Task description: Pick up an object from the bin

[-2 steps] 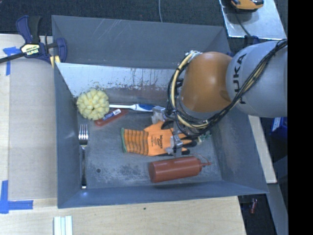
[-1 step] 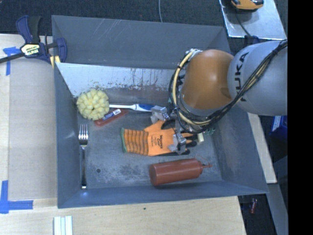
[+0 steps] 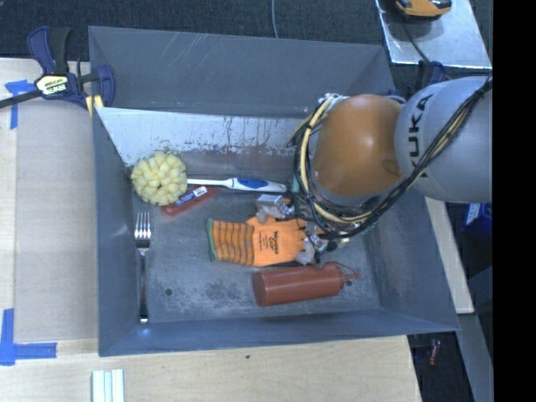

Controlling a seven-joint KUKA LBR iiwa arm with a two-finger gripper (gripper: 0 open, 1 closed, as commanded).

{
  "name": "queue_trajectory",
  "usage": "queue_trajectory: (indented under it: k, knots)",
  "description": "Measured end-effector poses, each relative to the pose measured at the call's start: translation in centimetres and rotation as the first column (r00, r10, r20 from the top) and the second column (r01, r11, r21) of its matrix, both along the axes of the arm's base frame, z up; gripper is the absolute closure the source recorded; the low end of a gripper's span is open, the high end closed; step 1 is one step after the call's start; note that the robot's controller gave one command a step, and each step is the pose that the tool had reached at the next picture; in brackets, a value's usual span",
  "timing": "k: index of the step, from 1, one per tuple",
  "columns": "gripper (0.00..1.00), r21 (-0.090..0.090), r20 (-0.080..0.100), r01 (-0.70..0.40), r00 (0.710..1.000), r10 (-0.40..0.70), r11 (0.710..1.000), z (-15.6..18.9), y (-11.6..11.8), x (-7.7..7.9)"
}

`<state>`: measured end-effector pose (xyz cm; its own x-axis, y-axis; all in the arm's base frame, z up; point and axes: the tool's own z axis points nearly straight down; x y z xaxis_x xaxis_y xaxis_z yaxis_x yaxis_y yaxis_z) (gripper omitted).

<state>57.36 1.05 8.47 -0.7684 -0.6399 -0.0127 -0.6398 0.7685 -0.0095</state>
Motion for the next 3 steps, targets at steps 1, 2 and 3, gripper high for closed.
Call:
queue_trajectory:
  k: [1,2,3]
  knots:
    - [0.00,0.003,0.001,0.186,0.983,-0.186,0.983,-1.11,-0.66,-0.23]
    - [1.00,0.003,0.007,0.009,1.000,-0.009,1.000,-1.29,-0.48,0.50]
    - [1.00,0.003,0.007,0.010,1.000,-0.010,1.000,-1.29,-0.48,0.51]
